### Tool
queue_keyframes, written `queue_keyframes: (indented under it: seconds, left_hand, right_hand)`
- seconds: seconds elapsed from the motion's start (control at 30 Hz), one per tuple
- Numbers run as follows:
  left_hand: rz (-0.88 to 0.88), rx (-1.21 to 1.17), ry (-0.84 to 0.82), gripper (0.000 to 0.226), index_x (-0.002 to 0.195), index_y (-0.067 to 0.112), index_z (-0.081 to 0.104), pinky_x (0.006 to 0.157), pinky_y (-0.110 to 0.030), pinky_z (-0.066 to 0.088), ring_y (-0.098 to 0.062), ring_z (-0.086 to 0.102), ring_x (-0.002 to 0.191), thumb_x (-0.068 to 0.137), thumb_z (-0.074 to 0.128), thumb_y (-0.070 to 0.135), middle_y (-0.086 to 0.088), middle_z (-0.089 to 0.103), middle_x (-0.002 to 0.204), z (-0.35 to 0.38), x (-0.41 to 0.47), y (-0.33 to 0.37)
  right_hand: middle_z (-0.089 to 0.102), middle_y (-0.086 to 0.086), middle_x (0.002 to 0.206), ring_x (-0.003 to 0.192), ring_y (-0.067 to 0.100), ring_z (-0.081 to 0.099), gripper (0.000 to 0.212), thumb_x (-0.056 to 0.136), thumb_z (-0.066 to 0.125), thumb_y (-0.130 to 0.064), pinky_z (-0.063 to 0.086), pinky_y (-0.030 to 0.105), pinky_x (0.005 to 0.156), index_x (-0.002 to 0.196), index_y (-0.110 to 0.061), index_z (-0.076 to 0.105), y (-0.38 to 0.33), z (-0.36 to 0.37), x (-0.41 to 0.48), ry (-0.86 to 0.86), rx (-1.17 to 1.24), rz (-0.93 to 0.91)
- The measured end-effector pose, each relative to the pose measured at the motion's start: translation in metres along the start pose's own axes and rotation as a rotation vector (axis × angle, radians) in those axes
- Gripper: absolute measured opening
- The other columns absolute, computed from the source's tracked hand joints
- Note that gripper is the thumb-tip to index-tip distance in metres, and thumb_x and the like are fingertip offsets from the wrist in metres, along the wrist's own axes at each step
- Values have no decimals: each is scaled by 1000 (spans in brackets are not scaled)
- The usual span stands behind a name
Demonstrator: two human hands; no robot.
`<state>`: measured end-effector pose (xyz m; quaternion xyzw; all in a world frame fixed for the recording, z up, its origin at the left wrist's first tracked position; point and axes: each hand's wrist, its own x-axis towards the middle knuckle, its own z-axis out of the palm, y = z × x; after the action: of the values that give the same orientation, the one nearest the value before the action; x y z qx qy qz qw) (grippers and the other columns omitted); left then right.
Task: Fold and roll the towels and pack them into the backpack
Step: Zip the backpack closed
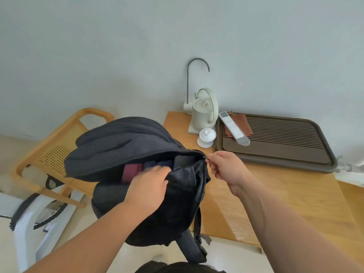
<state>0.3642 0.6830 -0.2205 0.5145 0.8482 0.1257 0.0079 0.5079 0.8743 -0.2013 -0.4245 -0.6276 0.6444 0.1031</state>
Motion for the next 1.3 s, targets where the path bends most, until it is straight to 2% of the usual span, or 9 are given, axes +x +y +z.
queue_keyframes:
  seconds: [0.13,0.27,0.5,0.6,0.77,0.97,1.13,1.23,1.3]
  left_hand:
    - [39,44,40,41,113,22,64,63,-41,56,-25,65,82,76,77,10,4,65,95,-4,0,-2]
    - [118,14,62,52,117,23,61,69,-40,56,-23,61,87,69,81,13,5,61,97,-2,-3,5]
    - [212,-15,51,42,119,21,62,73,-37,55,-19,62,90,83,70,40,5,63,97,-6,12,41]
    - [180,19,-30,30,123,24,53,80,-33,46,-19,57,103,96,52,36,4,59,109,-6,25,57]
    - [150,208,-111,9,106,21,53,66,-31,37,-20,60,94,98,50,23,1,58,104,-5,45,81]
    - [207,380,-195,15,107,15,54,63,-34,38,-24,63,94,99,53,28,-4,60,106,-3,51,105]
    - [111,347,-169,15,109,16,54,70,-33,40,-23,61,97,100,47,25,-2,59,105,4,49,103]
    - [65,199,-98,6,89,16,57,54,-33,36,-24,63,70,89,63,19,-2,60,82,9,48,101]
    - [53,145,-30,19,76,17,54,41,-31,36,-22,56,51,80,73,14,-1,56,66,15,47,98]
  right_hand:
    - [49,-1,64,63,17,43,18,96,56,-21,36,29,56,80,-13,59,-4,25,-6,51,68,18]
    - [51,1,65,62,16,44,20,94,62,-22,39,31,59,77,-13,55,-2,36,-9,102,44,18]
    - [62,0,65,55,11,52,17,91,69,-24,45,27,54,83,-9,66,5,38,-20,122,-44,7]
    - [63,-1,64,56,9,53,14,89,68,-21,43,26,54,82,-9,69,7,32,-24,94,-31,18]
    - [64,2,64,61,14,52,13,87,63,-14,41,30,59,80,-10,74,12,19,-29,49,-40,27]
    - [64,0,61,64,15,54,19,83,53,-3,45,32,62,80,-10,71,22,9,-23,18,-47,41]
    - [62,-1,67,64,9,53,23,90,56,-11,46,26,64,83,-20,76,28,-3,-22,-149,-16,-46]
    - [60,-4,71,66,7,51,29,97,53,-19,44,21,62,82,-26,76,30,-10,-18,-231,-27,-112]
    - [61,-6,74,67,5,53,31,101,50,-21,45,18,60,92,-32,77,33,-15,-13,-240,-49,-134]
